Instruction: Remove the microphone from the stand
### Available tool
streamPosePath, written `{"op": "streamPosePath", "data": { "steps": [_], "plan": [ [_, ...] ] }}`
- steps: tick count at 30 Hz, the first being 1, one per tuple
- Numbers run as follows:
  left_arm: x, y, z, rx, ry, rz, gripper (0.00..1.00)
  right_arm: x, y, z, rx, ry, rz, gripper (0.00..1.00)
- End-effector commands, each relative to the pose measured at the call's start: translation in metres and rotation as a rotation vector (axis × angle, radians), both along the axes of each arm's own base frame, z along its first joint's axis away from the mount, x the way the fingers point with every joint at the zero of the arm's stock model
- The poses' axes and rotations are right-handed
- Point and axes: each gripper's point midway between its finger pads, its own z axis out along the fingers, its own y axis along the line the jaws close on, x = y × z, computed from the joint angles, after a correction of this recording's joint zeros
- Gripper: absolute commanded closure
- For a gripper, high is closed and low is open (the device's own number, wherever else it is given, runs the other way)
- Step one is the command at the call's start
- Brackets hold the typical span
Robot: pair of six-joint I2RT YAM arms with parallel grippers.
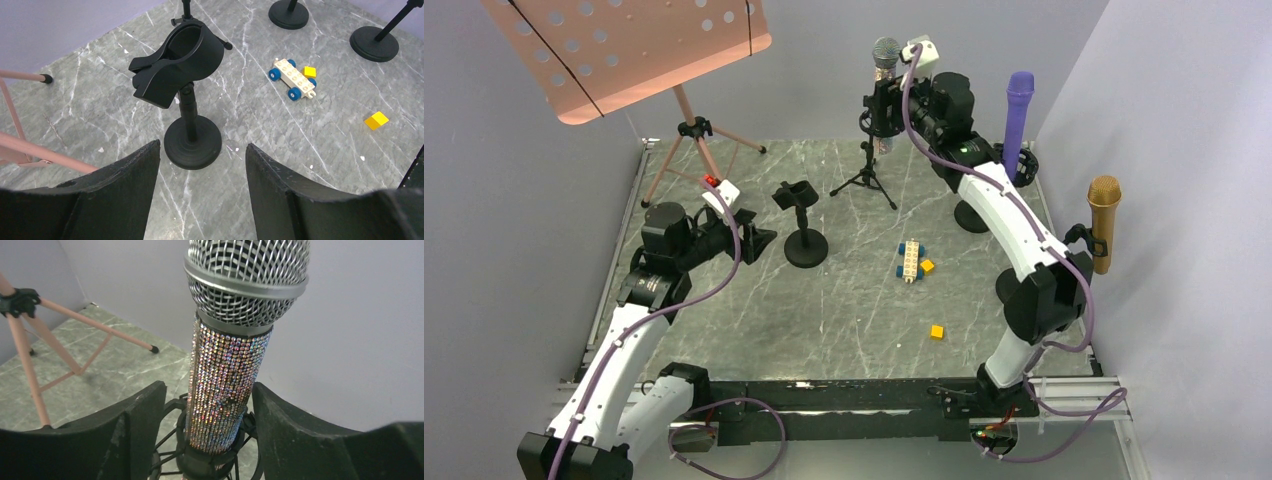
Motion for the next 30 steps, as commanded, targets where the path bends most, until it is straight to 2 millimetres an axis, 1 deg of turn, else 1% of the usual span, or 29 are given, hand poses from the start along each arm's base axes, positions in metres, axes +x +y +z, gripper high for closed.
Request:
{"op": "streamPosePath", "data": {
  "steps": [1,3,4,5,7,11,12,13,18,23,25,27,29,30],
  "plan": [
    [0.001,-0.003,0.030,-0.026,-0.082,-0.016,0.32,0.002,-0.004,0.027,0.006,-0.075,-0.022,0.43],
    [0.001,-0.003,0.030,-0.020,-0.088,-0.019,0.32,-0.002,-0.002,0.024,-0.014,-0.071,0.004,0.56],
    [0.002,-0.004,0.031,-0.017,-0.092,-0.022,0.32,-0.005,0.000,0.025,-0.026,-0.071,0.021,0.68],
    [0.002,-0.004,0.032,-0.016,-0.095,-0.026,0.32,-0.008,0.001,0.024,-0.039,-0.061,0.036,0.78],
    [0.002,-0.005,0.033,-0.016,-0.095,-0.032,0.32,-0.015,0.003,0.028,-0.053,-0.056,0.066,0.86],
    [0.002,-0.008,0.033,-0.019,-0.093,-0.051,0.32,-0.039,0.004,0.042,-0.053,-0.067,0.148,0.95],
    [0.003,-0.009,0.032,-0.017,-0.091,-0.055,0.32,-0.046,0.004,0.046,-0.049,-0.069,0.170,0.98],
    [0.003,-0.009,0.032,-0.016,-0.093,-0.057,0.32,-0.053,0.004,0.050,-0.044,-0.067,0.188,1.00],
    [0.010,-0.011,0.034,-0.014,-0.100,-0.066,0.32,-0.086,0.002,0.070,0.013,-0.063,0.289,1.00],
    [0.012,-0.019,0.038,-0.032,-0.103,-0.108,0.32,-0.120,0.008,0.084,0.035,-0.071,0.439,1.00],
    [0.007,-0.025,0.042,-0.031,-0.120,-0.166,0.31,-0.135,0.011,0.085,0.038,-0.070,0.519,1.00],
    [-0.003,-0.034,0.047,-0.027,-0.148,-0.248,0.31,-0.152,0.015,0.076,0.042,-0.038,0.614,1.00],
    [-0.018,-0.044,0.055,-0.025,-0.189,-0.351,0.29,-0.173,0.020,0.065,0.067,0.016,0.724,1.00],
    [-0.023,-0.047,0.059,-0.019,-0.204,-0.389,0.29,-0.185,0.022,0.064,0.071,0.017,0.773,1.00]
  ]
}}
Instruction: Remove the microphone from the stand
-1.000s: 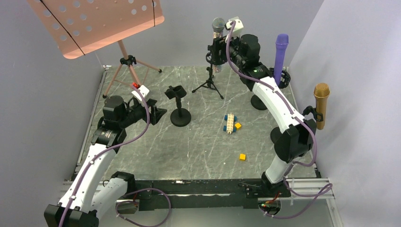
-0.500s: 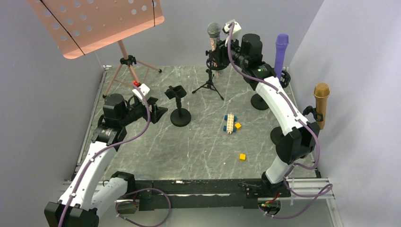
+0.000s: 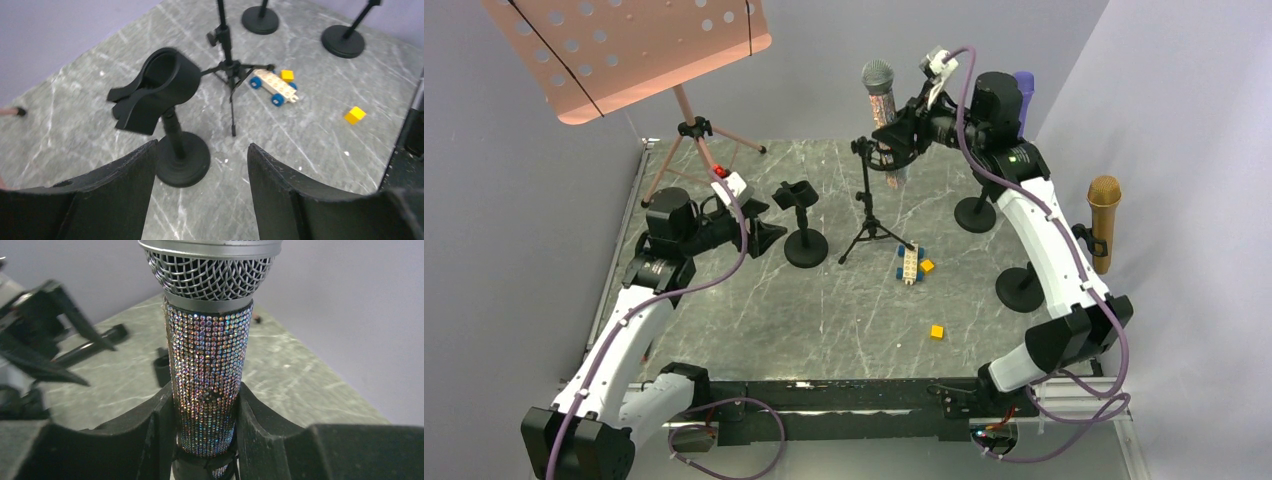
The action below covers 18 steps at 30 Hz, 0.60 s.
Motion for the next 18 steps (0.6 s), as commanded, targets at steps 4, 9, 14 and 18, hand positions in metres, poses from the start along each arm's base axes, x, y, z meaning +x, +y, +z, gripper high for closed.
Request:
{"op": "streamPosePath", "data": {
  "steps": [4,9,14,18],
  "plan": [
    [-0.040,-0.036,0.055,0.013,-0.196,-0.334,0.27,-0.089,0.018,0.031,0.103,-0.089,0.390,1.00],
    [-0.043,-0.049,0.066,0.021,-0.208,-0.371,0.27,-0.115,0.022,0.028,0.100,-0.107,0.512,1.00],
    [-0.052,-0.059,0.064,0.042,-0.208,-0.419,0.27,-0.130,0.019,-0.004,0.086,-0.048,0.548,0.99],
    [-0.054,-0.066,0.057,0.075,-0.208,-0.426,0.27,-0.138,0.015,-0.018,0.087,-0.006,0.521,0.88]
  ]
}}
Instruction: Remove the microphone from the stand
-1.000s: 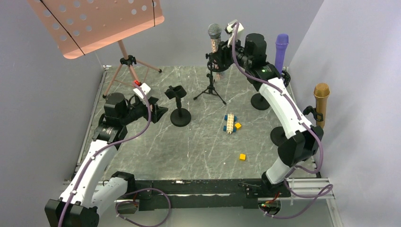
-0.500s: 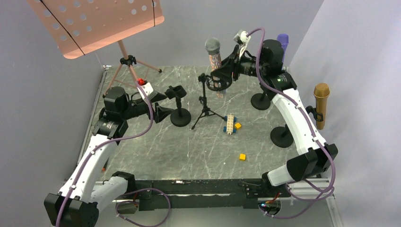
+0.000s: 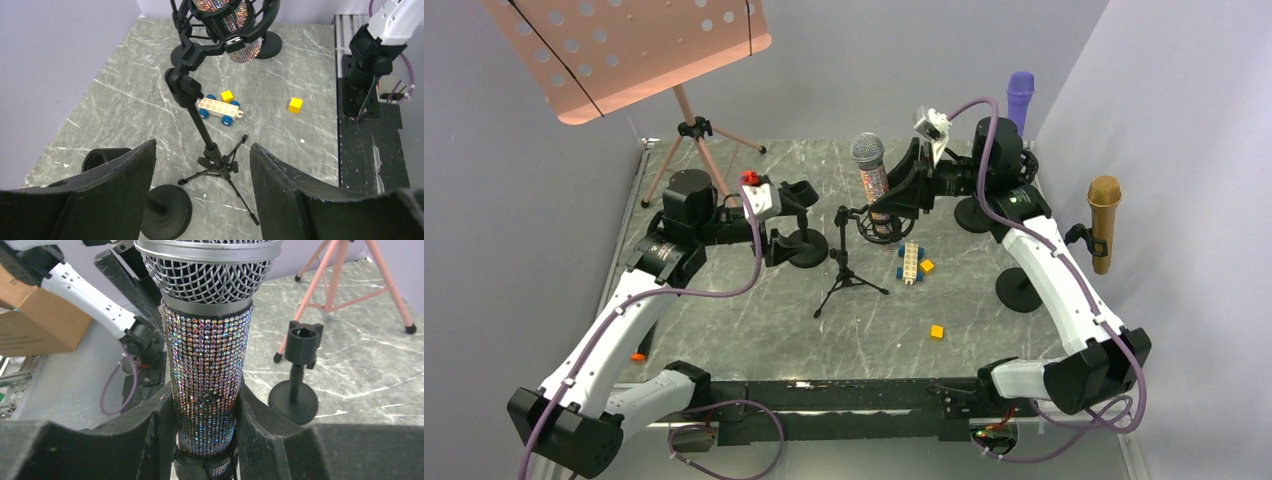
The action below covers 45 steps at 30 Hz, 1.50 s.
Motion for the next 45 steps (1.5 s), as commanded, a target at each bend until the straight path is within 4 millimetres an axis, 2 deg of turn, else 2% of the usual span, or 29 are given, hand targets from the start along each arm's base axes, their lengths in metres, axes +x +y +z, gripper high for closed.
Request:
{"op": "streamPosePath", "data": {
  "steps": [1,5,8,13,17,19,23,31,38,42,44,45],
  "plan": [
    [-0.006,-0.007,0.008,0.028,-0.067,-0.042,0.26,-0.022,-0.005,0.018,0.038,-0.110,0.024,0.77],
    [-0.012,-0.017,0.012,0.016,-0.064,-0.098,0.25,-0.025,-0.010,0.017,0.017,-0.137,-0.006,0.45],
    [-0.017,-0.028,0.018,-0.007,-0.047,-0.137,0.25,-0.026,-0.013,0.013,-0.006,-0.139,-0.033,0.33],
    [-0.021,-0.048,0.034,-0.057,-0.029,-0.189,0.25,-0.029,-0.017,0.009,-0.022,-0.129,-0.059,0.28],
    [-0.019,-0.064,0.065,-0.160,0.060,-0.212,0.23,-0.032,-0.022,0.004,-0.057,-0.149,-0.079,0.21],
    [-0.014,-0.074,0.079,-0.198,0.080,-0.210,0.21,-0.032,-0.025,0.000,-0.082,-0.174,-0.097,0.14],
    [-0.018,-0.095,0.098,-0.234,0.090,-0.279,0.20,-0.032,-0.030,-0.007,-0.110,-0.181,-0.132,0.05],
    [-0.027,-0.133,0.109,-0.270,0.087,-0.369,0.20,-0.028,-0.037,-0.029,-0.160,-0.225,-0.170,0.09],
    [-0.008,-0.146,0.110,-0.297,0.119,-0.316,0.26,-0.023,-0.036,-0.040,-0.154,-0.205,-0.178,0.16],
    [-0.008,-0.149,0.110,-0.300,0.114,-0.334,0.50,-0.016,-0.034,-0.047,-0.161,-0.186,-0.184,0.26],
    [-0.010,-0.149,0.116,-0.307,0.107,-0.347,0.66,-0.015,-0.034,-0.054,-0.170,-0.176,-0.188,0.33],
    [-0.011,-0.149,0.121,-0.313,0.098,-0.351,0.79,-0.015,-0.035,-0.058,-0.178,-0.170,-0.192,0.36]
  ]
}}
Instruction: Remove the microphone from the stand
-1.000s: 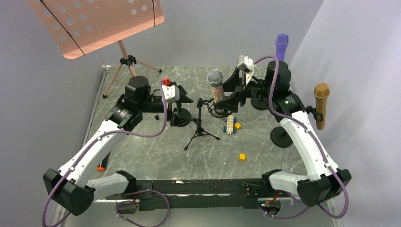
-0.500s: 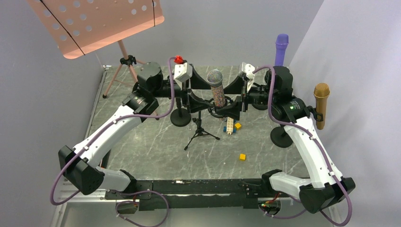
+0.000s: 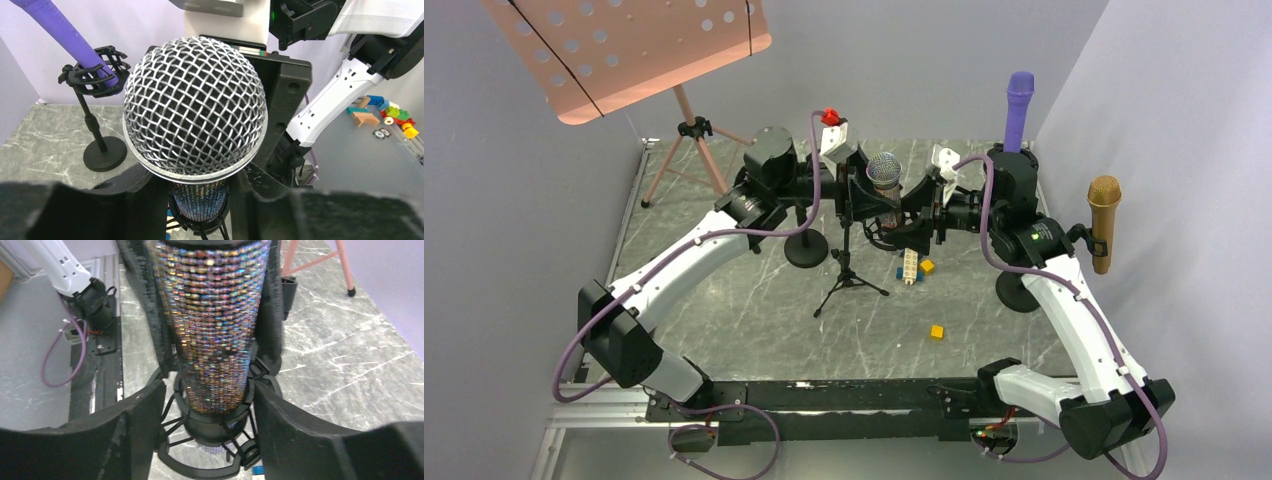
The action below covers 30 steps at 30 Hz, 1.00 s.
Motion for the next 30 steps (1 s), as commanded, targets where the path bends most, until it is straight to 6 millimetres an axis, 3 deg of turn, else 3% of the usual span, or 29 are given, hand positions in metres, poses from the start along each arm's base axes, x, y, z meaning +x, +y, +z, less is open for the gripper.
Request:
{"op": "streamPosePath", "data": {
  "steps": [1,2,5,13,15,17,21,26,30],
  "plan": [
    [-0.010,0.003,0.048,-0.094,-0.091,-0.023,0.94,0.012,-0.002,-0.018,-0.030,-0.005,-0.036,0.40],
    [-0.010,0.004,0.057,-0.110,-0.109,-0.014,1.00,0.013,-0.002,-0.023,-0.039,0.001,-0.039,0.43],
    [-0.006,0.013,0.093,-0.165,-0.165,0.013,1.00,0.013,-0.003,-0.031,-0.057,0.018,-0.040,0.48],
    [-0.007,0.049,0.210,-0.334,-0.357,0.105,1.00,0.016,-0.003,-0.033,-0.062,0.027,-0.040,0.47],
    [-0.013,0.063,0.234,-0.371,-0.418,0.131,1.00,0.016,-0.002,-0.030,-0.059,0.023,-0.041,0.43],
    [-0.016,0.076,0.244,-0.377,-0.455,0.154,1.00,0.015,-0.001,-0.021,-0.043,0.009,-0.035,0.32],
    [-0.017,0.100,0.238,-0.335,-0.495,0.224,1.00,0.011,0.001,0.018,0.008,-0.064,-0.015,0.02],
    [-0.007,0.132,0.202,-0.234,-0.583,0.416,1.00,0.016,0.000,0.064,0.016,-0.149,-0.031,0.00],
    [-0.001,0.145,0.162,-0.112,-0.576,0.479,1.00,0.027,0.002,0.096,0.051,-0.168,-0.062,0.00]
  ]
}}
